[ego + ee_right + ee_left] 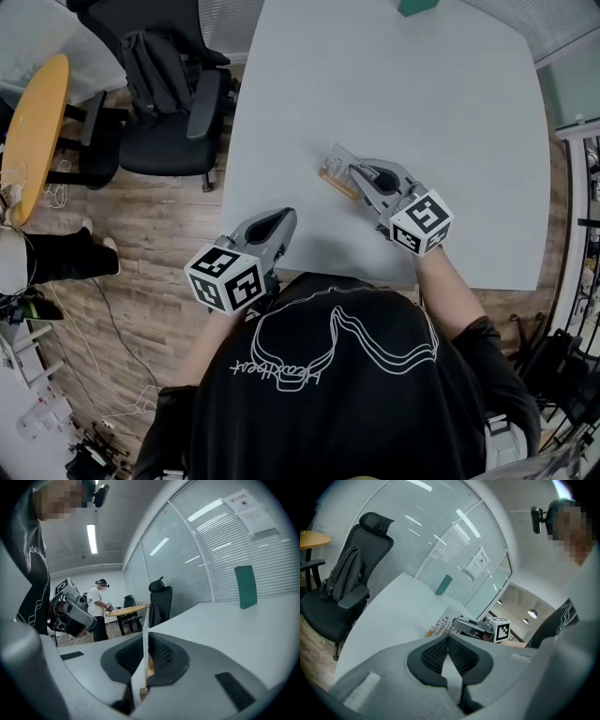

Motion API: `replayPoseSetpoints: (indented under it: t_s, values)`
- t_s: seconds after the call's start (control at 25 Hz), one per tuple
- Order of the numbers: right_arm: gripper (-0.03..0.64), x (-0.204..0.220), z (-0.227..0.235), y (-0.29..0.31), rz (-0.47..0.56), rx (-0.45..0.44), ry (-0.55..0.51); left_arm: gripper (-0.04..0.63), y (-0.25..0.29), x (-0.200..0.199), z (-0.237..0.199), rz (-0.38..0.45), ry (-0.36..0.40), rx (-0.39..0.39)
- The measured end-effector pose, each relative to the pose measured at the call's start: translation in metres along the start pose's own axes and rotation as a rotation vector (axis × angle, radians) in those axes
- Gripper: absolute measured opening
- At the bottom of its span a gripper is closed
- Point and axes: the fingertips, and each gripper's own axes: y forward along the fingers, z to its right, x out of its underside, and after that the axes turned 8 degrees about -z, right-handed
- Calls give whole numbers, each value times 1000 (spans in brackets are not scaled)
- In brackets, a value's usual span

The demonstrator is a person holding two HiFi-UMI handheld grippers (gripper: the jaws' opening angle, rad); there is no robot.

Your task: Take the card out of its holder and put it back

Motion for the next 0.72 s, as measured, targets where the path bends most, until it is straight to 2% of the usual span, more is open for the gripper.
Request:
replayPoseSetpoints:
  t_s: [0.28, 0.72]
  values:
    - [23, 9, -1, 5, -41, 10, -33, 13, 0, 1, -2, -7, -8, -4]
    - [26, 22, 4, 10, -57, 33, 11, 14, 3, 11, -10, -38, -18, 6]
